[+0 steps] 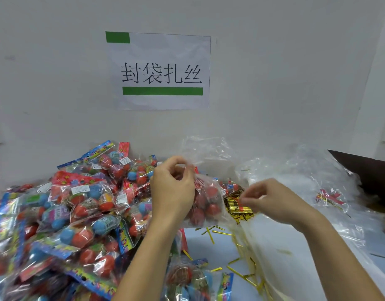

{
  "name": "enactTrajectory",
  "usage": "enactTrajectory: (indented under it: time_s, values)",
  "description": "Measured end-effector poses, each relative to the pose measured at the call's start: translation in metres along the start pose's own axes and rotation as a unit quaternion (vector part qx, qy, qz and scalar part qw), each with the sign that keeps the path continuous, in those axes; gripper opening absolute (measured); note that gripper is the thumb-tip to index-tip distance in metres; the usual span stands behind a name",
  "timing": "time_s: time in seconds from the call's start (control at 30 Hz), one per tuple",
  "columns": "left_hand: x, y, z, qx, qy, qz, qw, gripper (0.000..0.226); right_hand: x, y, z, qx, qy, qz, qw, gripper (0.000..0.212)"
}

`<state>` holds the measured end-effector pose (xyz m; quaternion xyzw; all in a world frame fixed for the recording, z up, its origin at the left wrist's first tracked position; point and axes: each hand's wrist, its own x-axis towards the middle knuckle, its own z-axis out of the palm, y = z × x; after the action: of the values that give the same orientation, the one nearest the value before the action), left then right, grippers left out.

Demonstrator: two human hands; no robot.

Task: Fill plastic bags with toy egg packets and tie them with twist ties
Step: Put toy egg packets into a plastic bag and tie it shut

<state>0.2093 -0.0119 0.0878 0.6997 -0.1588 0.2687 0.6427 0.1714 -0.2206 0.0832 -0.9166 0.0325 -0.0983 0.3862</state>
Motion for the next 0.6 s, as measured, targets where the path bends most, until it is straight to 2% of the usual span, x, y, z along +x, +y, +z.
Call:
enactTrajectory:
  time_s: [0.07, 0.13, 0.2, 0.27, 0.37, 0.53, 0.6]
  values:
    - [0.0, -0.001, 0.001, -0.007, 0.003, 0.003, 1.0, 0.031, 0.003, 0.008, 0.008, -0.102, -0.087, 0.017, 0.991, 0.011]
    - [0.0, 0.0, 0.0, -0.012, 0.0, 0.001, 1.0, 0.03, 0.005, 0.013, 0.021, -0.156, -0.172, 0.038, 0.972, 0.007]
    - [0.001, 0.0, -0.001, -0.012, 0.003, 0.0, 1.0, 0.027, 0.008, 0.017, 0.037, -0.189, -0.22, 0.048, 0.956, 0.006]
    - [0.003, 0.0, -0.005, -0.015, 0.021, 0.001, 1.0, 0.022, 0.011, 0.023, 0.051, -0.208, -0.232, 0.047, 0.949, 0.012]
    - [0.009, 0.002, -0.014, -0.033, 0.062, 0.004, 0.997, 0.019, 0.017, 0.033, 0.067, -0.192, -0.188, 0.036, 0.963, 0.017]
    - [0.015, 0.005, -0.023, -0.063, 0.1, 0.017, 0.993, 0.023, 0.02, 0.043, 0.093, -0.105, -0.024, 0.009, 0.994, 0.01]
    - [0.015, 0.005, -0.024, -0.065, 0.101, 0.021, 0.993, 0.022, 0.018, 0.046, 0.107, -0.112, 0.004, 0.002, 0.994, 0.023]
